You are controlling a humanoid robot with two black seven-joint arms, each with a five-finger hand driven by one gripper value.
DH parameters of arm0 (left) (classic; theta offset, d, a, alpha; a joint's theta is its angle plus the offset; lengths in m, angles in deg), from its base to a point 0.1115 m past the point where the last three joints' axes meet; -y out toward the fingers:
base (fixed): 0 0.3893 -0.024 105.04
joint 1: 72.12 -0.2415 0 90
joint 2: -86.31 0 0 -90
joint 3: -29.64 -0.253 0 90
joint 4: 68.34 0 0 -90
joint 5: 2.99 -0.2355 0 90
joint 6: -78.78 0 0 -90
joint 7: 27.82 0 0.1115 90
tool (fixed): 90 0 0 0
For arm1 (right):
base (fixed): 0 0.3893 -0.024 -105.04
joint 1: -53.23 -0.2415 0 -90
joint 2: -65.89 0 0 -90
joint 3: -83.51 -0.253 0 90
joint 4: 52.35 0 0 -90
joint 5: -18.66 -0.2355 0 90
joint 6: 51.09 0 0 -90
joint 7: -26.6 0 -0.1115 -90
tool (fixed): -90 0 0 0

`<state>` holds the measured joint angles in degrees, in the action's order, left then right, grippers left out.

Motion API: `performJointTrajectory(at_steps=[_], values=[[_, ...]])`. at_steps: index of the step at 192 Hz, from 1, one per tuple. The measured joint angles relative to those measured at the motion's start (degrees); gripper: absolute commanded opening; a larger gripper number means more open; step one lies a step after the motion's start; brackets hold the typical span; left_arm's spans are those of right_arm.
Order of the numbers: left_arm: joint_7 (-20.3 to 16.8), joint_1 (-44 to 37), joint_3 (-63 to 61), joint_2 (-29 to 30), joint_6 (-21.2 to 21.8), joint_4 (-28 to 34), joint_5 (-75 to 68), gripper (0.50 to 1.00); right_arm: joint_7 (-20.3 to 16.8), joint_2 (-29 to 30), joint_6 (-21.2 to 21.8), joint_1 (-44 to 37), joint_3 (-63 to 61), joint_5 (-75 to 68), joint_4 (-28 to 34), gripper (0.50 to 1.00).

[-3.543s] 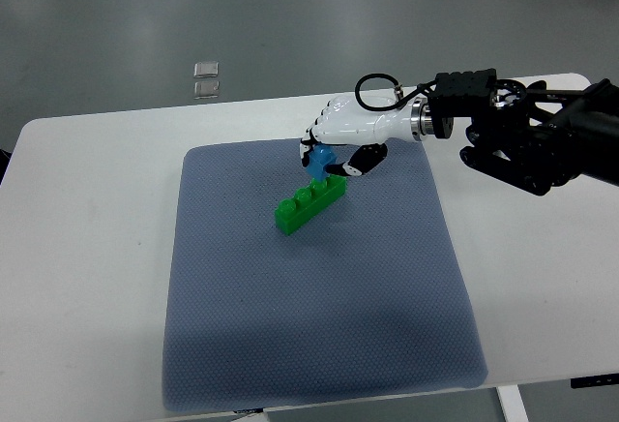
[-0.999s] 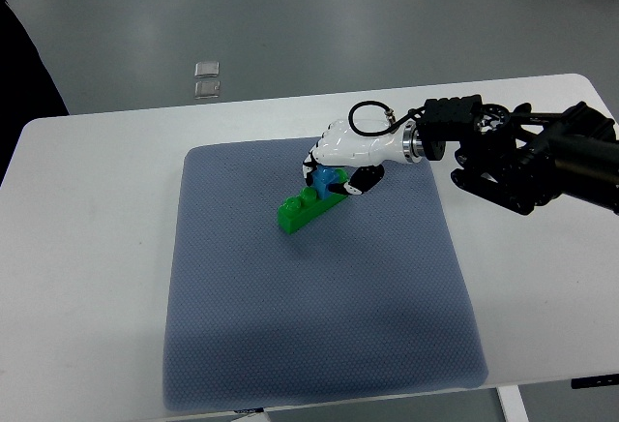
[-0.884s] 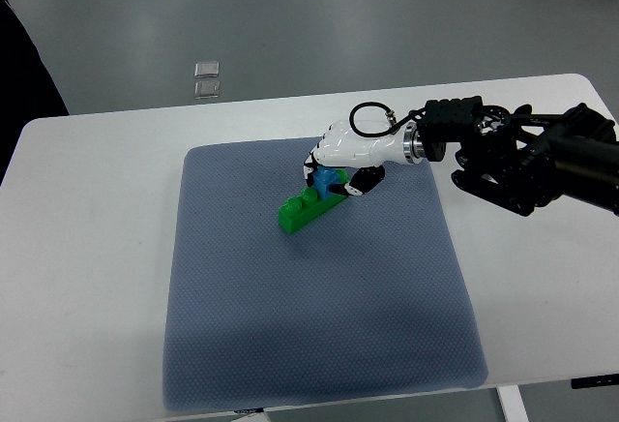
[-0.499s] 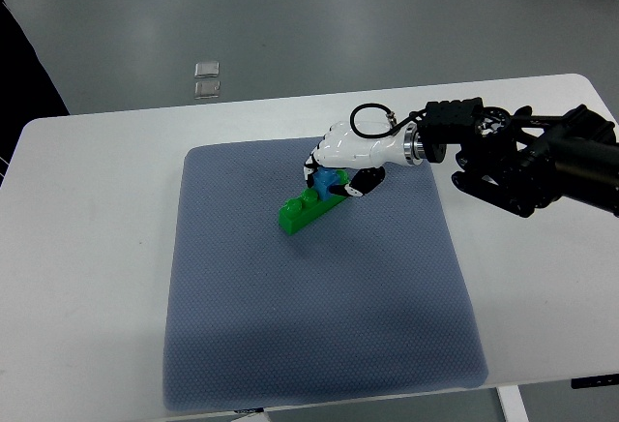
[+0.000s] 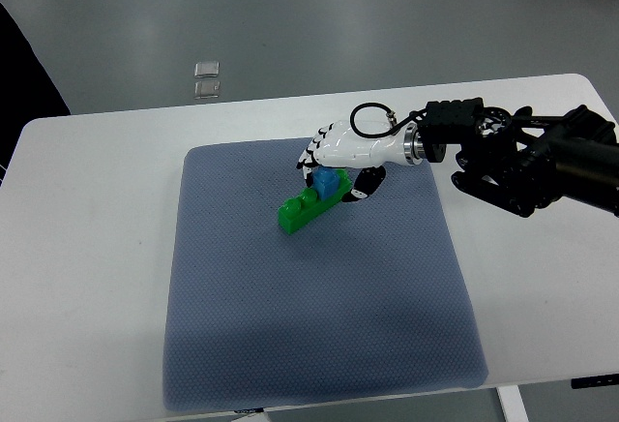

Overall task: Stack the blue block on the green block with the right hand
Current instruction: 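Open the right hand and lift it away from the stacked blocks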

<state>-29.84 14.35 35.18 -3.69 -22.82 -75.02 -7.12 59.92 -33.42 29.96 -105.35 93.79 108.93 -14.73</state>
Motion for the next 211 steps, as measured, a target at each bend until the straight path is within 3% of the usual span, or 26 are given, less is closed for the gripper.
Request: performJointTrajectory(at_steps=[29, 153, 211], values=[[0.0, 0.0, 0.0, 0.0, 0.0, 0.0, 0.0, 1.0, 0.1, 0.0, 0.0, -0.1, 0.0, -0.2, 0.0, 0.889], [0.0, 0.0, 0.0, 0.0, 0.0, 0.0, 0.0, 1.0, 0.6, -0.1, 0.1, -0.6, -0.4, -0.7, 0.7, 0.891], [0.0, 0.0, 0.0, 0.0, 0.0, 0.0, 0.0, 1.0, 1.5, -1.0, 0.7, -1.8, -1.0, -5.8, 4.8, 0.891]])
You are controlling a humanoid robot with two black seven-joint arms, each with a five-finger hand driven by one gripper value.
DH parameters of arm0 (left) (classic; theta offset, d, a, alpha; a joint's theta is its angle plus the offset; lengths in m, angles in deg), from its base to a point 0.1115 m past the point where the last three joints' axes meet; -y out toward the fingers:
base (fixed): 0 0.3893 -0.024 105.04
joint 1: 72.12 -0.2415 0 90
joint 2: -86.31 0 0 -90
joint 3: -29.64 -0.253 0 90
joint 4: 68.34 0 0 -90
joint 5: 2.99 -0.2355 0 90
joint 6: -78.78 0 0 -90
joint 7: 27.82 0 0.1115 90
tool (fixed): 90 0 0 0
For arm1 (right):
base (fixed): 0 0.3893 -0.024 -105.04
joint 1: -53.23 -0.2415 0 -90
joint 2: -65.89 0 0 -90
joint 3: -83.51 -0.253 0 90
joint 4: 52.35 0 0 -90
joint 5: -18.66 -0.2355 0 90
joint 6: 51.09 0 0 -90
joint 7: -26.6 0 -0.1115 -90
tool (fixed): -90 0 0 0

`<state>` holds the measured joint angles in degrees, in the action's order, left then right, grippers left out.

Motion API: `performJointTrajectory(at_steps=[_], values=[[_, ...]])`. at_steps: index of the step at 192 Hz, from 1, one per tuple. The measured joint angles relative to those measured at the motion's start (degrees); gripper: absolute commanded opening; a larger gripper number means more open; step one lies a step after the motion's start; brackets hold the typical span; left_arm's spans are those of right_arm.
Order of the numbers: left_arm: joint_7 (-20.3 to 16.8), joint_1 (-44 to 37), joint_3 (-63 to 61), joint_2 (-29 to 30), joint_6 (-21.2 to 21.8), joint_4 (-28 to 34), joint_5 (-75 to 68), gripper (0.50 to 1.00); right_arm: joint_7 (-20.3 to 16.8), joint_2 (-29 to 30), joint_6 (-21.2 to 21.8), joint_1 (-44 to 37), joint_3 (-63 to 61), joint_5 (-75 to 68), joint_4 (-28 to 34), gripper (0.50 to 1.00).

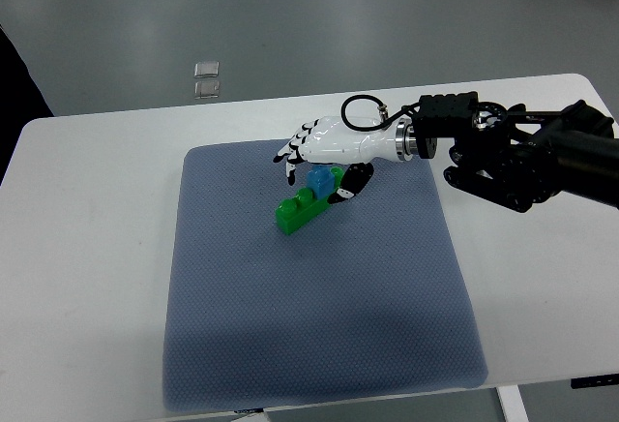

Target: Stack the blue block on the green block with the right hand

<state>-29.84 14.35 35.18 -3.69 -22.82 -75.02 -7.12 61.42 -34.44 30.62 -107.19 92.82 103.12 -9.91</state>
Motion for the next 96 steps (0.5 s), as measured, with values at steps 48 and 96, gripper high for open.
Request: performJointTrajectory(at_steps=[48, 96], values=[[0.0, 0.0, 0.0, 0.0, 0.0, 0.0, 0.0, 1.0, 0.2, -2.3, 7.4, -1.8, -2.6, -13.1, 0.9, 0.891], [0.0, 0.0, 0.0, 0.0, 0.0, 0.0, 0.0, 1.0, 0.2, -5.4, 22.4, -0.5, -15.0, -27.9, 0.2, 0.891]])
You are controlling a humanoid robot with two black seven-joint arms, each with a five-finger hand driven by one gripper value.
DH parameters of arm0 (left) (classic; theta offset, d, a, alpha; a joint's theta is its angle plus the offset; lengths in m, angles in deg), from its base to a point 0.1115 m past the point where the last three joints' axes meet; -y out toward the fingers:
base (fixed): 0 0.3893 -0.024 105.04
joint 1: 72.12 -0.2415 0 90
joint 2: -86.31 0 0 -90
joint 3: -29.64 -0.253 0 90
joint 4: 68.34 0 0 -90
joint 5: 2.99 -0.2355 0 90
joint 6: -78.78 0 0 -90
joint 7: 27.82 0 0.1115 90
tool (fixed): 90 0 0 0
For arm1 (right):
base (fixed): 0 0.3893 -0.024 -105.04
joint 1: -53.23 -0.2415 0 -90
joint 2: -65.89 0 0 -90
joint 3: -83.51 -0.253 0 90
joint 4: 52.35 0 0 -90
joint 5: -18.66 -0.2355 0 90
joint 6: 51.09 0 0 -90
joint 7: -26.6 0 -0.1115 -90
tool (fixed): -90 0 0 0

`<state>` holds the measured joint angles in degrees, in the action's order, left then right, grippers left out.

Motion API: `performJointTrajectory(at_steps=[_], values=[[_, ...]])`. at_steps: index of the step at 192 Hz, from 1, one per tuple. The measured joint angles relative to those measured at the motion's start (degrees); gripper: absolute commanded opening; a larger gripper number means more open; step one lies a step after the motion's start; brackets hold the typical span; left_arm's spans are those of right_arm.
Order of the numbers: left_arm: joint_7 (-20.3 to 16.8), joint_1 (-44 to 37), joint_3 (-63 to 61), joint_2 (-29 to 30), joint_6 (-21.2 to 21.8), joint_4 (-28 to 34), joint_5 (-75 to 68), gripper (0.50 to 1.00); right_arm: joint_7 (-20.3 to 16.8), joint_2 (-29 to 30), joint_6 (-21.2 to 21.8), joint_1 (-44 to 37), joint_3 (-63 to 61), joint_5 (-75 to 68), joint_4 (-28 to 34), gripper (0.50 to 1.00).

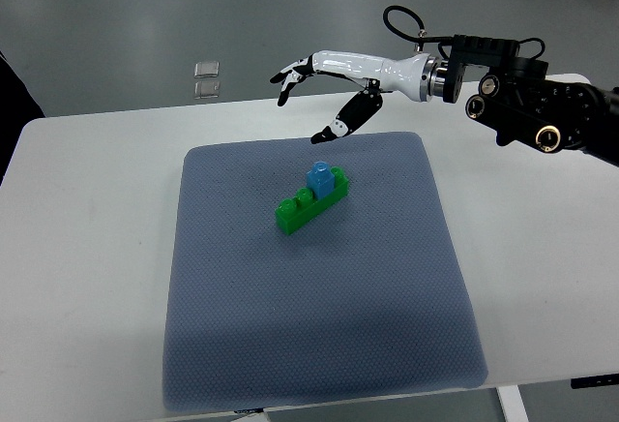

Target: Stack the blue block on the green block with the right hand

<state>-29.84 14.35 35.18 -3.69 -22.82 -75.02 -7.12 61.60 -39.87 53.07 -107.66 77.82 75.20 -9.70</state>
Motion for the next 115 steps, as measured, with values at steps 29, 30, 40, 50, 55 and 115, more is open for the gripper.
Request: performJointTrajectory(at_steps=[29, 30, 40, 50, 55, 115], values=[[0.0, 0.0, 0.0, 0.0, 0.0, 0.0, 0.0, 1.0, 0.0, -0.1, 1.4, 3.4, -2.5, -7.3, -1.6, 0.889], [0.0, 0.0, 0.0, 0.0, 0.0, 0.0, 0.0, 1.0, 0.0, -0.1, 1.4, 3.5, -2.5, -7.5, -1.6, 0.889], [0.0, 0.0, 0.0, 0.0, 0.0, 0.0, 0.0, 1.0, -0.3, -0.1, 1.5, 4.9, -2.8, -10.7, -1.9, 0.889], [0.0, 0.0, 0.0, 0.0, 0.0, 0.0, 0.0, 1.0, -1.2, -0.1, 1.6, 6.2, -2.9, -13.8, -2.1, 0.889], [0.0, 0.0, 0.0, 0.0, 0.0, 0.0, 0.0, 1.0, -1.9, -0.1, 1.6, 6.8, -2.9, -15.6, -2.1, 0.889], [0.0, 0.0, 0.0, 0.0, 0.0, 0.0, 0.0, 1.0, -9.6, -0.1, 3.9, 12.6, -3.0, -41.1, -4.4, 0.889]])
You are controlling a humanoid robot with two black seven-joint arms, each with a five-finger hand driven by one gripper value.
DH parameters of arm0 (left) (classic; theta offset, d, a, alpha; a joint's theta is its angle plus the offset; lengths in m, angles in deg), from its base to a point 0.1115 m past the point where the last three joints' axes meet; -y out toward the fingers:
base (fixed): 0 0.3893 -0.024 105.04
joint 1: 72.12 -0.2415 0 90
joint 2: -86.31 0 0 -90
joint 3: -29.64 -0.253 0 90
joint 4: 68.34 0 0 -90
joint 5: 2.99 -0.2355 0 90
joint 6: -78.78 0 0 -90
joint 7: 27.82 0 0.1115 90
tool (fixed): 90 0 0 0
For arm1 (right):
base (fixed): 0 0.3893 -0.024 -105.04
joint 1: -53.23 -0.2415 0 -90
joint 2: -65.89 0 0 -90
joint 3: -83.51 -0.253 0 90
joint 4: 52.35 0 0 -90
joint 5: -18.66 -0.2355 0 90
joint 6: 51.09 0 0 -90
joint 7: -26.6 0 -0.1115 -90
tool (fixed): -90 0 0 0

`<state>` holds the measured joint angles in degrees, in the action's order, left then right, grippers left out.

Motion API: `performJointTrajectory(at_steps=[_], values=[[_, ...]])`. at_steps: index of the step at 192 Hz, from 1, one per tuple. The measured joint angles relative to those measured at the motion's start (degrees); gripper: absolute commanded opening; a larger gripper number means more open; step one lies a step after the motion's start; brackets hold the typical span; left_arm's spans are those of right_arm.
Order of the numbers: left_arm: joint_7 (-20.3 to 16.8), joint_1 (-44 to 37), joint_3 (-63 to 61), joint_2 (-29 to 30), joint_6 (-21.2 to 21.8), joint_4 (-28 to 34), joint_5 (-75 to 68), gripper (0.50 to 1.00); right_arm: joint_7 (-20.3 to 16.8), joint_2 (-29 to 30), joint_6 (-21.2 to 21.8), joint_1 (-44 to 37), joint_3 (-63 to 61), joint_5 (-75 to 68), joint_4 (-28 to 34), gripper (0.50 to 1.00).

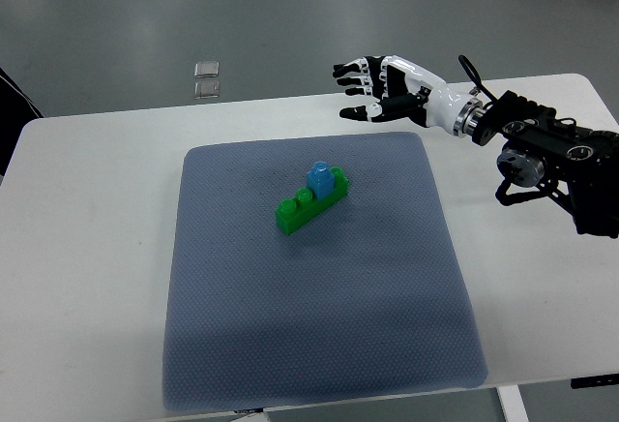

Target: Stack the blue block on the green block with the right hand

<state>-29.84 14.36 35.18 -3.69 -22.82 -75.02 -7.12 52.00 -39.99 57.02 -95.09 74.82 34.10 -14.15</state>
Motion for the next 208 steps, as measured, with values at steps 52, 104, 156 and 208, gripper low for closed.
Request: performJointTrajectory(at_steps=[52, 104, 156, 208], values=[[0.0, -0.1, 0.0, 0.0, 0.0, 0.0, 0.0, 1.0, -8.3, 0.5, 0.4, 2.9, -2.5, -20.3, -2.5, 0.893], [0.0, 0.0, 0.0, 0.0, 0.0, 0.0, 0.0, 1.0, -15.6, 1.0, 0.4, 4.9, -4.4, -28.1, -2.6, 0.913], [0.0, 0.0, 0.0, 0.0, 0.0, 0.0, 0.0, 1.0, -15.6, 0.4, 0.5, 5.7, -4.2, -29.5, -2.2, 0.917], [0.0, 0.0, 0.0, 0.0, 0.0, 0.0, 0.0, 1.0, -15.6, 0.1, 1.0, 5.6, -4.2, -29.3, -2.2, 0.919]])
